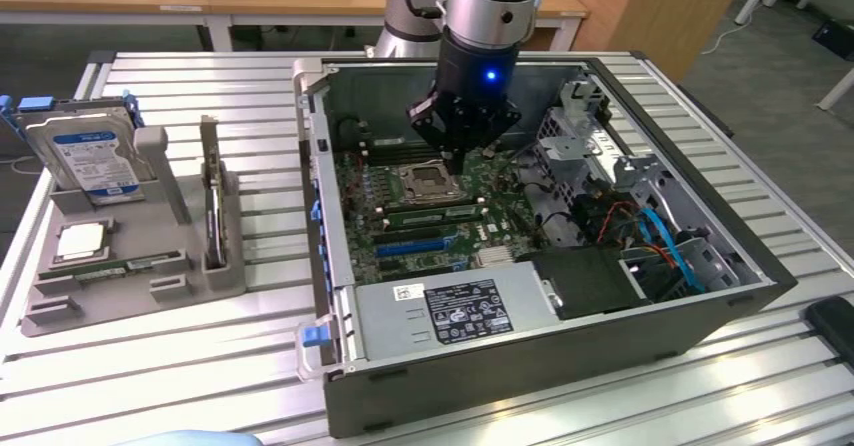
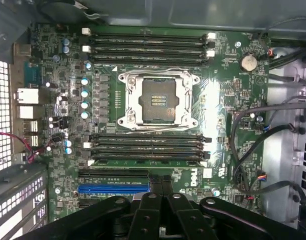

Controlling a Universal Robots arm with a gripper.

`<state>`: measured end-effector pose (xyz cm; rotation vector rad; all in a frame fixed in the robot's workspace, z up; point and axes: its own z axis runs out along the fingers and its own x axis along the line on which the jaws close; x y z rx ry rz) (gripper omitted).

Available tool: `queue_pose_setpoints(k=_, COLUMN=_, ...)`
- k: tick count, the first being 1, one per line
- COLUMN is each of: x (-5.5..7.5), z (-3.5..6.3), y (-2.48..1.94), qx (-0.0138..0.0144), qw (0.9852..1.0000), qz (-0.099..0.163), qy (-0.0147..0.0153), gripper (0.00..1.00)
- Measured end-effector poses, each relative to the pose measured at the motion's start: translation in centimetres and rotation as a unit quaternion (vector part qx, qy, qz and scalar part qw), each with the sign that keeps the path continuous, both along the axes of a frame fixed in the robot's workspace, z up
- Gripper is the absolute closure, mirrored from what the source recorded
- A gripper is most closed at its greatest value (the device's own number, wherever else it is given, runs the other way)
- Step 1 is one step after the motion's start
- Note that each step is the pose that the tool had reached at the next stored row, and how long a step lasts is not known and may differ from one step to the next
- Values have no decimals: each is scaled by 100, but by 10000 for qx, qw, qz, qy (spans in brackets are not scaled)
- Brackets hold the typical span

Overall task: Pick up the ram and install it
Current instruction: 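Press down the ram until it locks into place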

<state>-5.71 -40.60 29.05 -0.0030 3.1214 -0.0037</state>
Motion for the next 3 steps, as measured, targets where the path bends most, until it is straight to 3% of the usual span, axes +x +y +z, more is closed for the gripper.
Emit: queue_pose_setpoints(k=3, x=0, z=0, y=0, qx=0, qw=10000, qz=0, qy=0, gripper=90)
